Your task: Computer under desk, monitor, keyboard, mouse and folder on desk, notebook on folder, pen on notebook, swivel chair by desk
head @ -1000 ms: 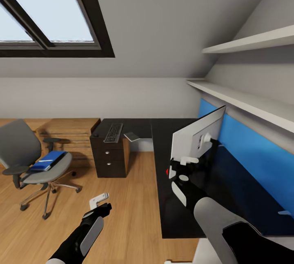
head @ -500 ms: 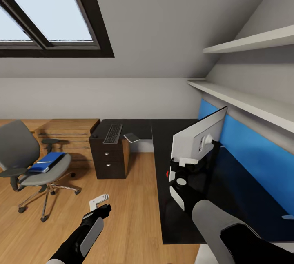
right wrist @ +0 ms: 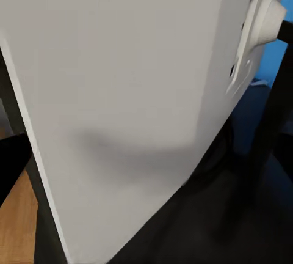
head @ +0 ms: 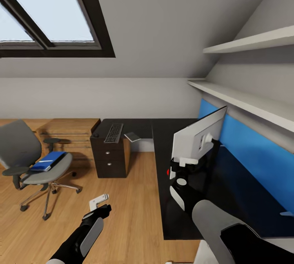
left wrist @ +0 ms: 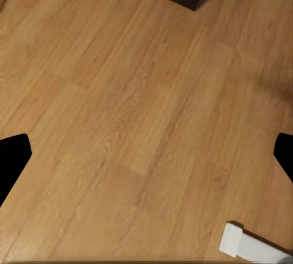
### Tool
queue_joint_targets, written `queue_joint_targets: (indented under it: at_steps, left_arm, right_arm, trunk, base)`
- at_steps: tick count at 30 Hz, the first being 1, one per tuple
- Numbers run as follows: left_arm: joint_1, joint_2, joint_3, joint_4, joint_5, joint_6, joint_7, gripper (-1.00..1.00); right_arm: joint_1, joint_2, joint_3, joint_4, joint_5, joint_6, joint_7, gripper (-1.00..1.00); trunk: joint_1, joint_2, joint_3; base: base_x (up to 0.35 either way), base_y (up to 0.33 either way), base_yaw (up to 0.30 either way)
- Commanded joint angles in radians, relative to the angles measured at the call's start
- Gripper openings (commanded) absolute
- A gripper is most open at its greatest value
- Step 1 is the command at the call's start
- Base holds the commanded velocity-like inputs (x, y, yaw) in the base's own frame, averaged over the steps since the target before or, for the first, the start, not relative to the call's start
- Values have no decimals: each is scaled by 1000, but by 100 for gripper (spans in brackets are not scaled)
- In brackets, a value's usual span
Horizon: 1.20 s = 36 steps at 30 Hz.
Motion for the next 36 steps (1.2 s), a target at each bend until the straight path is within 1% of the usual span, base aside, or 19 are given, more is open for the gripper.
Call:
queue_joint_targets:
  at_steps: [1,11,17,25,36]
  left_arm:
    - [0,1,-4,-1,6,3,7,100]
    - [0,1,-4,-1,6,2,5,100]
    - [0,1,-4,-1,6,2,2,100]
    - [0,1,-3,3,6,3,2,100]
    - [0,1,-4,5,6,3,3,100]
  right_arm:
    - [-1,-1,8,1,-11,-6,-4,100]
    - [-1,-1,8,1,-11,-6,-4,100]
    - [-1,-1,8,1,-10,-6,-4,100]
    - [-1,-2,8,1,-8,-6,-4,100]
    - [-1,-4,7,1,-7,-6,-4,100]
  trunk:
    - [0,-1,-1]
    - [0,-1,-1]
    - [0,-1,-1]
    - [0,-1,-1]
    - [0,-1,-1]
  base:
    - [-132,66,0]
    - [-33,23,0]
    - [-1,190,0]
    - [1,12,0]
    - [81,17,0]
